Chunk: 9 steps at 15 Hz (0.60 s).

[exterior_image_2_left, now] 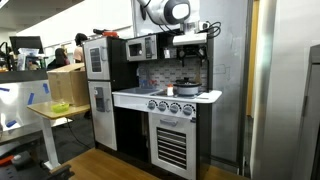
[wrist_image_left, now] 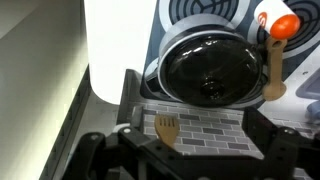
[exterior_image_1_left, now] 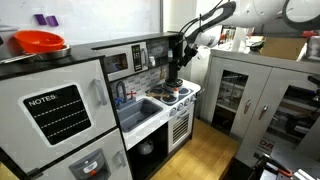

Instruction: Put the black lid on the gray pot

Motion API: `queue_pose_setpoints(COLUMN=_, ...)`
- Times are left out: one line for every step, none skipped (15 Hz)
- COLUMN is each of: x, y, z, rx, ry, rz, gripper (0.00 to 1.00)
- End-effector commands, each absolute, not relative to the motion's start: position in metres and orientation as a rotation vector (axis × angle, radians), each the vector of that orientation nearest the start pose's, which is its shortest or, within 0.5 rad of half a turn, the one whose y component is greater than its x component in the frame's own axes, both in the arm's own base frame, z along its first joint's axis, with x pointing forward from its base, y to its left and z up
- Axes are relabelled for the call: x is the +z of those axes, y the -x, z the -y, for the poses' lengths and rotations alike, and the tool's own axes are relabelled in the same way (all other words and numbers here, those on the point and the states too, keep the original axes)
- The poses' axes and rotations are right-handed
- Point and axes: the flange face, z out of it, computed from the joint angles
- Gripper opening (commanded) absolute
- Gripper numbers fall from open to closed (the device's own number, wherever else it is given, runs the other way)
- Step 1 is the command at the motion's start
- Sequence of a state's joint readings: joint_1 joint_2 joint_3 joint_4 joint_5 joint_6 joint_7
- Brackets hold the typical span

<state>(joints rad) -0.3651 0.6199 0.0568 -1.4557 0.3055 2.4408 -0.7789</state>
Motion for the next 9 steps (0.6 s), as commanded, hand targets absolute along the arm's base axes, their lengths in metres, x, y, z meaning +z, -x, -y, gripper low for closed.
queue_pose_setpoints(x=0.381, y=-0.691, z=0.233, rx=-0.604, ry=2.979, rz=0.407, gripper=1.0)
queue_pose_setpoints(x=0.385, y=-0.689, z=0.229, rx=-0.589, ry=2.96, rz=0.43, gripper=1.0)
queue_pose_setpoints(x=0.389, y=-0.688, z=0.222, rx=-0.587, ry=2.916, rz=0.48, gripper=1.0)
queue_pose_setpoints(x=0.392, y=-0.687, z=0.216, rx=-0.577, ry=2.895, rz=0.513, gripper=1.0)
queue_pose_setpoints(x=0.393, y=-0.687, z=0.212, rx=-0.565, ry=2.878, rz=0.538, gripper=1.0)
queue_pose_setpoints(x=0.394, y=-0.686, z=0.208, rx=-0.563, ry=2.856, rz=0.566, gripper=1.0)
queue_pose_setpoints(x=0.394, y=-0.686, z=0.205, rx=-0.56, ry=2.831, rz=0.594, gripper=1.0)
queue_pose_setpoints(x=0.393, y=-0.687, z=0.202, rx=-0.565, ry=2.795, rz=0.627, gripper=1.0)
queue_pose_setpoints(x=0.39, y=-0.688, z=0.2, rx=-0.562, ry=2.767, rz=0.647, gripper=1.0)
